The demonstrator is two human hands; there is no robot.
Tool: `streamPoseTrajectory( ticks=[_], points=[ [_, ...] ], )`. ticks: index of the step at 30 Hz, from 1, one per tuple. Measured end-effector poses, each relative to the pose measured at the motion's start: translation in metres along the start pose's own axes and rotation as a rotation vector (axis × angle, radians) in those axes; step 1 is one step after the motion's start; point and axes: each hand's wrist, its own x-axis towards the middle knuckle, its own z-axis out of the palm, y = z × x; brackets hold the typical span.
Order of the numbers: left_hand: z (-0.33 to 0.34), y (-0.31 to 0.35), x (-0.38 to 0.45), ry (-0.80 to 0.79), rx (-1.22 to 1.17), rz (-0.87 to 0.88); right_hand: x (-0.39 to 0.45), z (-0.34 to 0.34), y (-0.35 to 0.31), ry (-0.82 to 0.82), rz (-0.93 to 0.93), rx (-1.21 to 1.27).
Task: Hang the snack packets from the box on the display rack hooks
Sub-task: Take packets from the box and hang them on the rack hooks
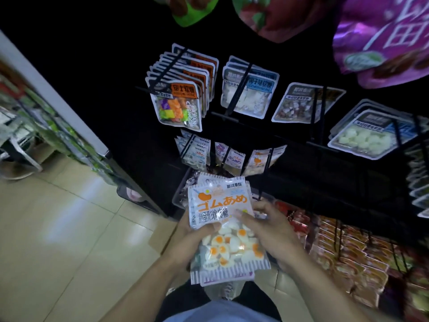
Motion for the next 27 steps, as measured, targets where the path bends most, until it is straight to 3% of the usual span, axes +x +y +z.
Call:
streamPoseTrajectory(
  ticks=[7, 12, 18, 20, 23, 27],
  points=[
    [-0.003, 0.014, -0.001, 0.004, 0.130, 0.062, 0.005, 0.007, 0.009, 0.139, 0.011, 0.087],
    [-0.021, 0.016, -0.001, -0.037, 0.136, 0.045, 0.004, 0.002, 0.013, 0.112, 0.067, 0.387],
    [-0.044, 0.004, 0.007, 0.081, 0.151, 0.007, 0.007, -0.033, 0.021, 0.236, 0.094, 0.418],
    [-0.050, 0.002, 0.009, 0.123, 0.157, 0.001, 0.008, -0.042, 0.023, 0.303, 0.114, 0.317],
    [-0.053, 0.001, 0.009, 0.135, 0.104, -0.004, 0.014, -0.048, 0.035, 0.385, 0.166, -0.135],
    [-0.055, 0.000, 0.007, 0.153, 0.000, 0.011, 0.044, -0.044, 0.070, 0.167, 0.138, -0.614]
  ],
)
